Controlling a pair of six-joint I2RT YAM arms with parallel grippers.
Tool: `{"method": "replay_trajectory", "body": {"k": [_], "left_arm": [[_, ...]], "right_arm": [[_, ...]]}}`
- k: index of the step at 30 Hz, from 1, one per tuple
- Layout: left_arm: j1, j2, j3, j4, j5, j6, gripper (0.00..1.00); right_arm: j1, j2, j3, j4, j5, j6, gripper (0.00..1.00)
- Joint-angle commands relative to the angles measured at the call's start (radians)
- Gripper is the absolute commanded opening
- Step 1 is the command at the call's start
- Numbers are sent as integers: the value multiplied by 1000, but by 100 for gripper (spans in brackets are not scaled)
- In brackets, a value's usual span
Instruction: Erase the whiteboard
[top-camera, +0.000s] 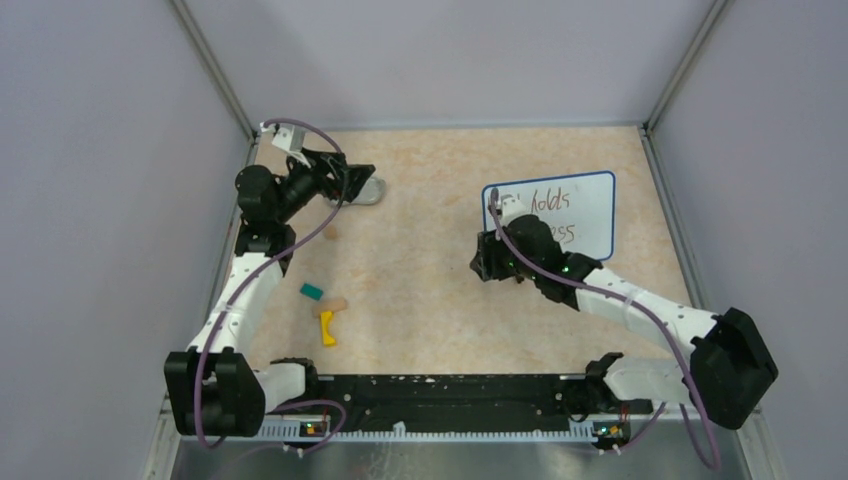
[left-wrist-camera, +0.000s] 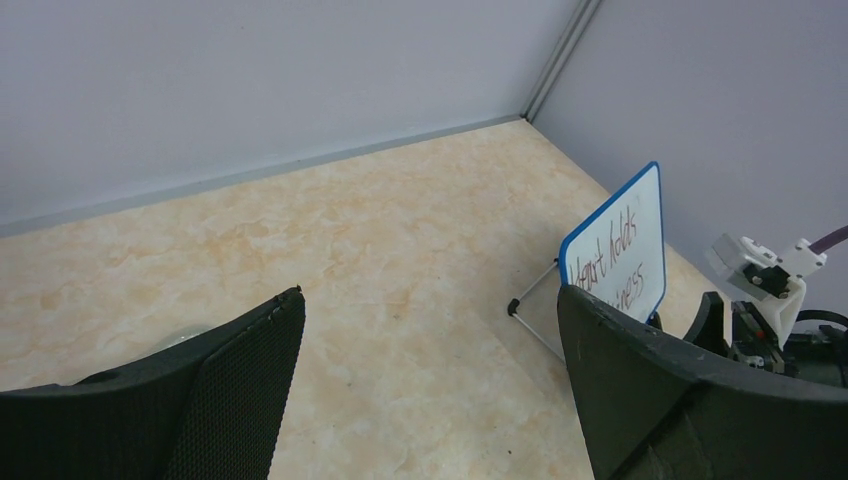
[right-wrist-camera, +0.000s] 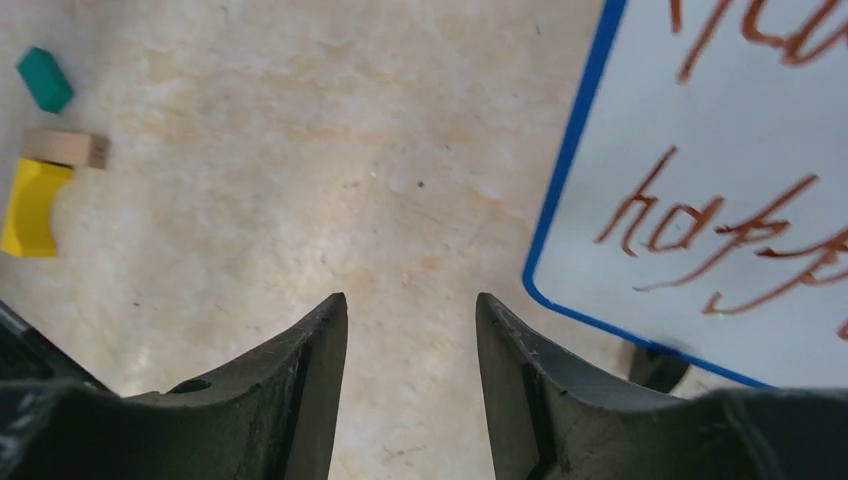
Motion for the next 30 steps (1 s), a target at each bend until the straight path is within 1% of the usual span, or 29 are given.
{"method": "replay_trajectory", "body": {"k": [1, 4, 7, 9, 10, 12, 15, 18, 22, 26, 30], "left_arm": [[-2, -47, 14, -11, -62, 55, 99], [-1, -73, 25, -67, -131, 98, 99], [-1, -123, 13, -85, -221, 121, 99], [-1, -153, -3, -91, -299, 139, 99], [-1, -165, -2, -112, -350, 144, 99], [0, -177, 5, -157, -458, 143, 99], [2, -182, 25, -210, -541, 139, 99], [2, -188, 27, -213, -536, 146, 99], [4, -173, 43, -211, -473, 152, 99], [3, -165, 48, -205, -421, 149, 99], [4, -151, 49, -194, -386, 136, 99]], "right_arm": [[23, 126, 117, 126, -35, 160, 49], [23, 271, 227, 163, -93, 238, 49], [23, 406, 346, 219, -103, 300, 48], [28, 482, 421, 222, -91, 336, 47], [35, 524, 473, 188, -34, 364, 48], [57, 617, 613, 56, 101, 430, 49], [95, 772, 820, -88, 225, 512, 52], [102, 913, 985, -182, 259, 597, 54], [101, 1069, 1152, -234, 282, 707, 55], [103, 1193, 1299, -229, 258, 739, 56], [102, 1320, 1463, -219, 211, 731, 56]]}}
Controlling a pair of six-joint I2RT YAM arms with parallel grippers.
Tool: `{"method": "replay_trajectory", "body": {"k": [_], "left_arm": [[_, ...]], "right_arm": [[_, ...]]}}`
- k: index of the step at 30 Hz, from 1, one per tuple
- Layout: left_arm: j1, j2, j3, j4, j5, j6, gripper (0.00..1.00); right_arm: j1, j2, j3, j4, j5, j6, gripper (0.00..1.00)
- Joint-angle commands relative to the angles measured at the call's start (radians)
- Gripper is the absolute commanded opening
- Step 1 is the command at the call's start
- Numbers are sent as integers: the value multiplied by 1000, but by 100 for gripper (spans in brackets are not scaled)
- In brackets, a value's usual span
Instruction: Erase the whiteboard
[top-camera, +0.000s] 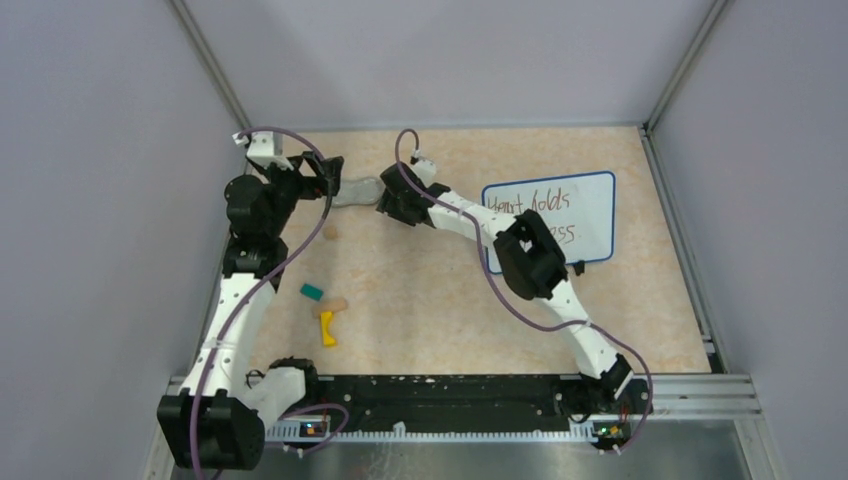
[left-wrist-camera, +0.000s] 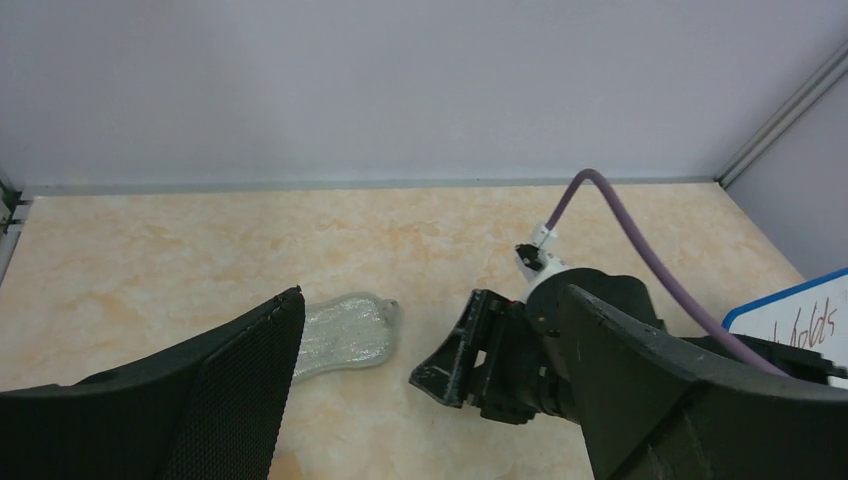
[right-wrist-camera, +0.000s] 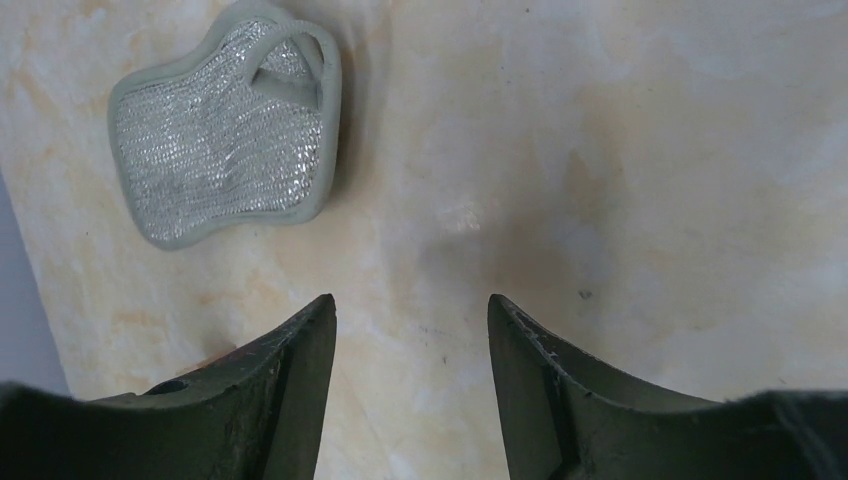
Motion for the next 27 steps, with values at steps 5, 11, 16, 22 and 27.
{"method": "replay_trajectory", "body": {"k": [5, 11, 16, 22, 27], "left_arm": [[5, 15, 47, 36, 81, -9, 99], [5, 19, 51, 33, 96, -9, 99], [5, 25, 54, 33, 103, -11, 99], [5, 30, 56, 33, 106, -10, 99], [6, 34, 57, 39, 130, -5, 99]], "right_arm": [[0, 181, 250, 49, -56, 86, 56], [-2, 232, 245, 130, -51, 190, 54], [-14, 278, 296, 112, -31, 249, 44], [-22, 304, 321, 113, 14, 220, 18], [-38, 268, 284, 193, -66, 180, 0]]}}
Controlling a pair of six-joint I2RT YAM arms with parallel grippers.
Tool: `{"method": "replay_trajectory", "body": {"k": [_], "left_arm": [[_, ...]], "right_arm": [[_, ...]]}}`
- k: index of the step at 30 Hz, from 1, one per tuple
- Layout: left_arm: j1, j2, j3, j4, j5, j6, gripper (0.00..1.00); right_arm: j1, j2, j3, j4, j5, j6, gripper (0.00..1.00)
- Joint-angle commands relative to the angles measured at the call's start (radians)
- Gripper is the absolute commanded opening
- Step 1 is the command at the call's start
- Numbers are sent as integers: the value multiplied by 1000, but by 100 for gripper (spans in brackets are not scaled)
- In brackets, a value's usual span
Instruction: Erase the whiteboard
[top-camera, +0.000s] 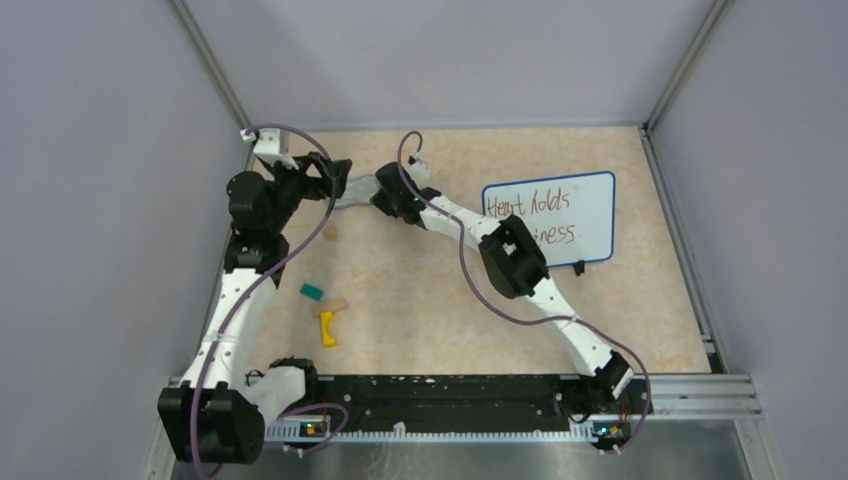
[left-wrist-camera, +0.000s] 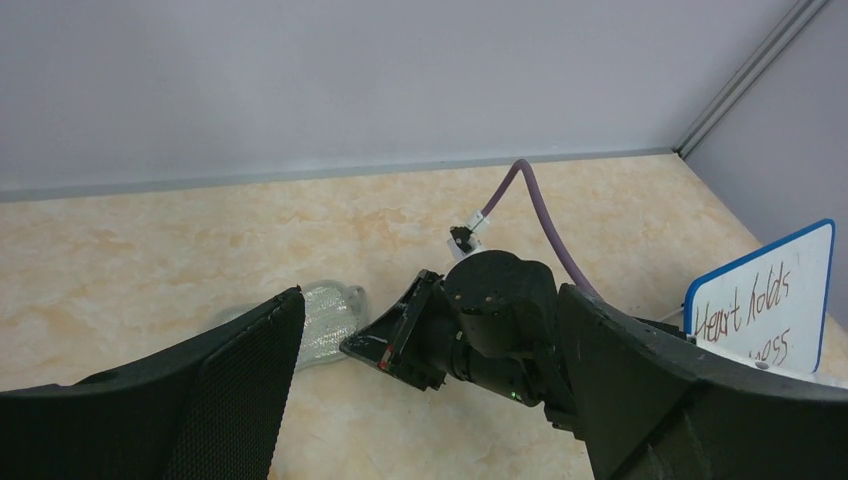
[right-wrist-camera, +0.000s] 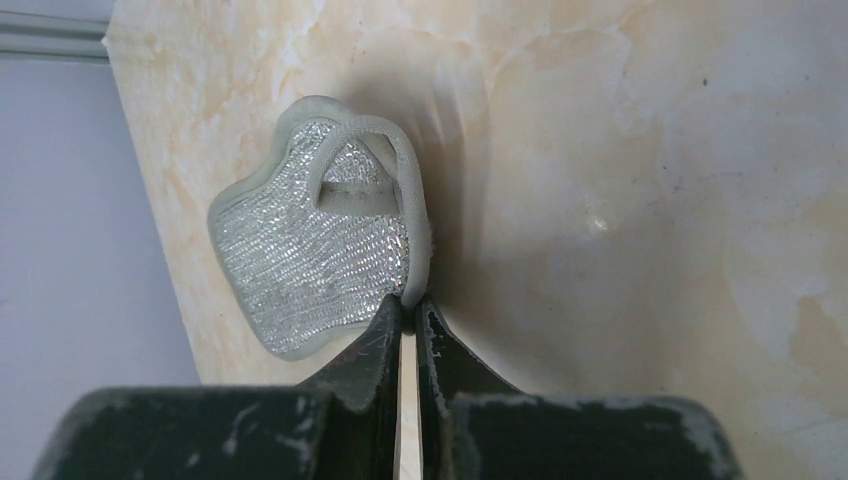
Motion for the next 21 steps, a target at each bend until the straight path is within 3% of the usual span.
{"method": "replay_trajectory", "body": {"k": [1, 6, 15, 21], "left_arm": [[7, 4, 45, 38, 26, 8, 99], [13, 11, 46, 42, 45, 1, 99], [13, 32, 40, 60, 78, -19, 99], [13, 34, 34, 70, 94, -27, 99]], "right_arm": [[-26, -17, 2, 55, -45, -61, 0], [-35, -199, -111, 40, -26, -204, 0], [-4, -696, -743, 180, 51, -362, 0], [52, -966, -1149, 223, 79, -330, 0]]}}
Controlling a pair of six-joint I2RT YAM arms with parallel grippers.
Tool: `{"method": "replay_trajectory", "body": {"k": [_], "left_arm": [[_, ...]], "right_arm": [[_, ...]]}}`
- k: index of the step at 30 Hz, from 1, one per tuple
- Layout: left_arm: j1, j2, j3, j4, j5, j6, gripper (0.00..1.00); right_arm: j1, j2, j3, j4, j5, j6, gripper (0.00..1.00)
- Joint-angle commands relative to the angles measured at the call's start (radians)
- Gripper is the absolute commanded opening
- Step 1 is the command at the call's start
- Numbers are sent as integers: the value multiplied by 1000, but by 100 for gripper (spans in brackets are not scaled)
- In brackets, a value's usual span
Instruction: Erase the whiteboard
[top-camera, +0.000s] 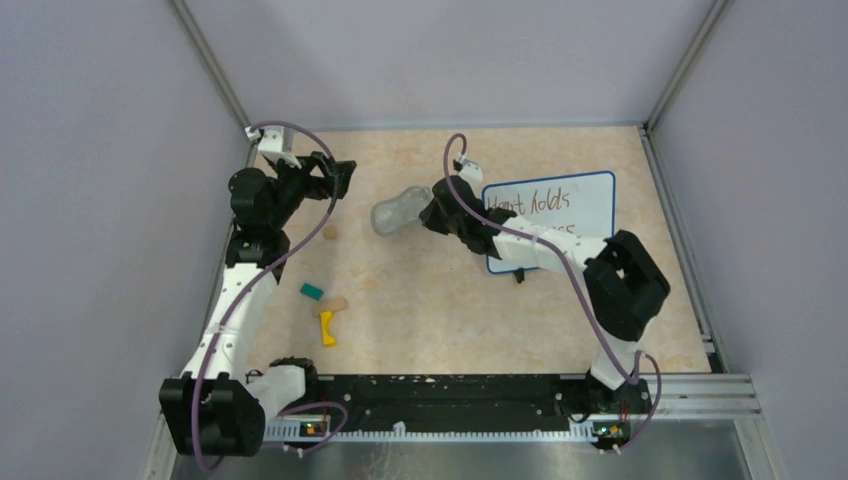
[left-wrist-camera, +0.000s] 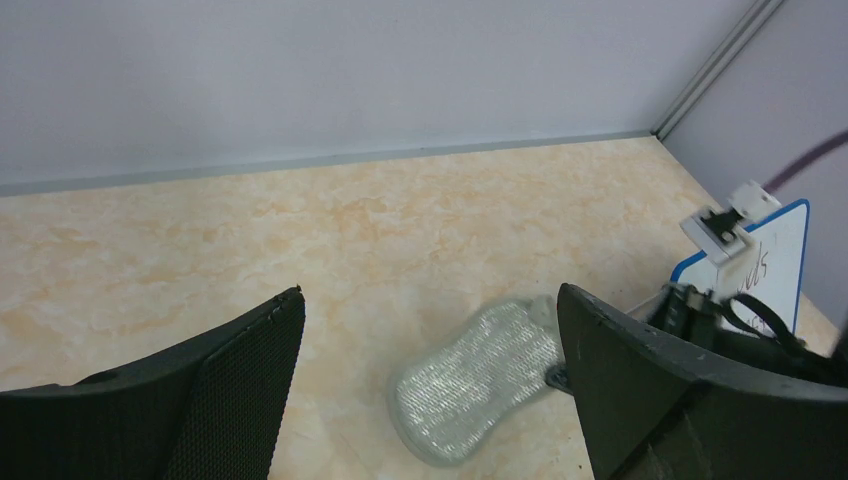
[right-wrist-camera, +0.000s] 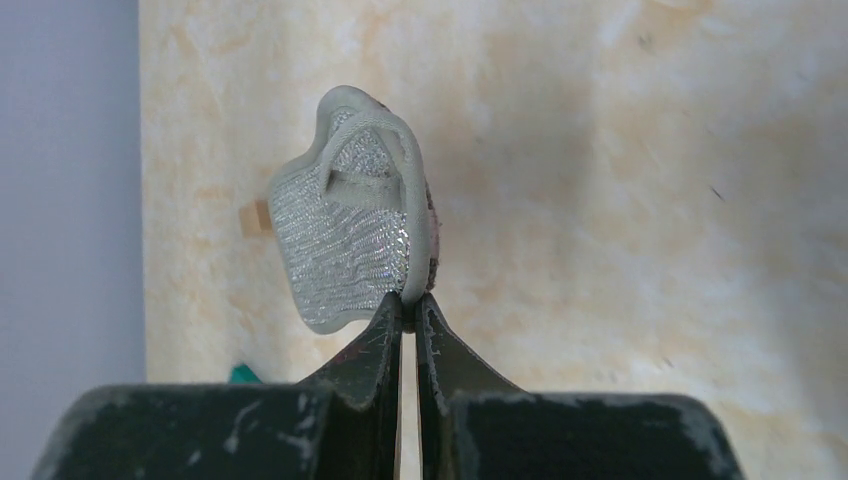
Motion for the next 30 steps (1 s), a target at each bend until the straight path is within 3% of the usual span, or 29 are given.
{"method": "replay_trajectory", "body": {"k": [1, 8, 11, 16, 19, 24, 27, 30], "left_arm": [[6, 1, 28, 67, 42, -21, 99], [6, 21, 16, 86, 54, -25, 99], [6, 31, 15, 91, 65, -24, 99], [2, 48, 15, 93, 75, -21, 99], [1, 54, 15, 97, 83, -26, 99], [0, 59, 15, 103, 95, -34, 99], [-1, 57, 16, 103, 95, -33, 99], [0, 50, 15, 103, 96, -30, 99]], "right_arm": [[57, -170, -260, 64, 43, 9, 0], [204, -360, -553, 126, 174, 44, 0], [275, -420, -637, 177, 206, -42, 0], [284, -527, -772, 286, 146, -200, 0], [261, -552, -771, 310, -58, -421, 0], [142, -547, -670, 90, -480, -679, 0], [73, -536, -604, -78, -605, -796, 0], [39, -487, -542, -120, -681, -797, 0]]}}
